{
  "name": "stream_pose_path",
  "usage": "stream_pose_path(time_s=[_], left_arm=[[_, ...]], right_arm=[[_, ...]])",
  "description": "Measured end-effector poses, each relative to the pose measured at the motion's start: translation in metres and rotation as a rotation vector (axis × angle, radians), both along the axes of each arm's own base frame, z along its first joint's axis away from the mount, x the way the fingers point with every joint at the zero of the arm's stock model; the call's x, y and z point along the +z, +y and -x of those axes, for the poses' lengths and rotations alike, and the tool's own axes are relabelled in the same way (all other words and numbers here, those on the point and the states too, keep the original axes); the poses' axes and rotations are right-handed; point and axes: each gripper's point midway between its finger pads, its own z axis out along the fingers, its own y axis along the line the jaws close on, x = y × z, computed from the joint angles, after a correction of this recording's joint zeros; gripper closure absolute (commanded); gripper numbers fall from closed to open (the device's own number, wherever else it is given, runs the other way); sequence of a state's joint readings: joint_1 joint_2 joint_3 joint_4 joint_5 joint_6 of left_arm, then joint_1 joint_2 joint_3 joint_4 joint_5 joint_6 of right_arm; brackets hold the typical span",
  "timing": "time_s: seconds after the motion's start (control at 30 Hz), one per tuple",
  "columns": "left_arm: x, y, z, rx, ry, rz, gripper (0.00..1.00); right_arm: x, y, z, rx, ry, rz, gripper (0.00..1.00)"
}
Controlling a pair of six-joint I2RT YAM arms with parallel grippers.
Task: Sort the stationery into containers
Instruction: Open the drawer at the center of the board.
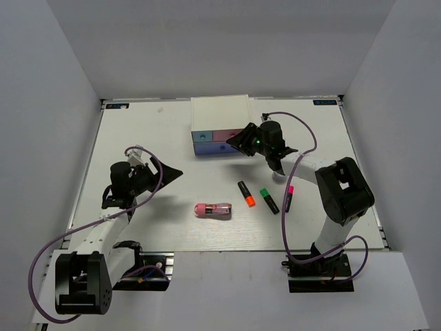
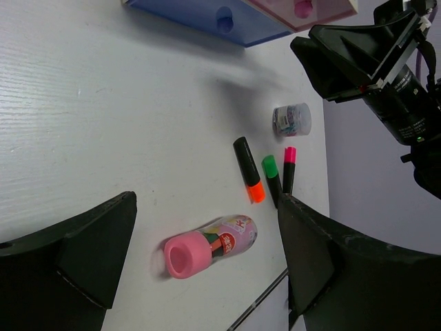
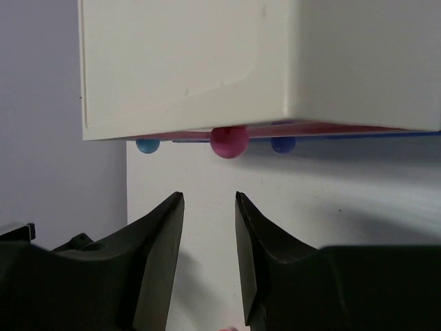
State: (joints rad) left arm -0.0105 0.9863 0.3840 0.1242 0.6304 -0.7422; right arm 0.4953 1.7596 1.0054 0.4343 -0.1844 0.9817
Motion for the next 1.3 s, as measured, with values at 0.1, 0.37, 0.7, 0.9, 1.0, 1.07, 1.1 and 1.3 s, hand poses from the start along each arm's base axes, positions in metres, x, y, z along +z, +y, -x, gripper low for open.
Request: stream_pose_path(time_s=[0.1, 0.37, 0.7, 0.9, 1.0, 1.07, 1.1, 1.3], left_arm=[[0.002, 0.001, 0.002, 0.004, -0.011, -0.002, 0.07], [-0.001, 0.002, 0.004, 0.012, -0.005, -0.006, 0.07], [-0.003, 0.002, 0.002, 0.014, 0.0, -0.004, 0.07], [-0.005, 0.0, 0.001, 0.01, 0.005, -0.002, 0.07], [-0.005, -0.001, 0.001, 0.006, 0.006, -0.001, 0.07], [-0.005, -0.001, 0.001, 0.006, 0.006, -0.001, 0.07], [-0.006, -0.001, 0.001, 0.006, 0.007, -0.001, 0.07], [-0.012, -0.001, 0.005, 0.006, 0.023, -0.002, 0.07]], right_arm=[[-0.004, -0.002, -0.002, -0.028, 0.013, 0.006, 0.58], [-0.008, -0.009, -0.013, -0.096, 0.014, 0.024, 0.55], [-0.001, -0.01, -0.02, -0.102, -0.049, 0.04, 0.48], [-0.017, -0.015, -0.012, -0.108, -0.021, 0.051, 0.49], [-0.025, -0.018, -0.008, -0.116, 0.008, 0.053, 0.52], [-0.025, -0.018, -0.008, -0.12, 0.01, 0.05, 0.56], [-0.024, -0.017, -0.008, -0.121, 0.009, 0.047, 0.57], [-0.024, -0.018, -0.01, -0.135, 0.019, 0.036, 0.55]])
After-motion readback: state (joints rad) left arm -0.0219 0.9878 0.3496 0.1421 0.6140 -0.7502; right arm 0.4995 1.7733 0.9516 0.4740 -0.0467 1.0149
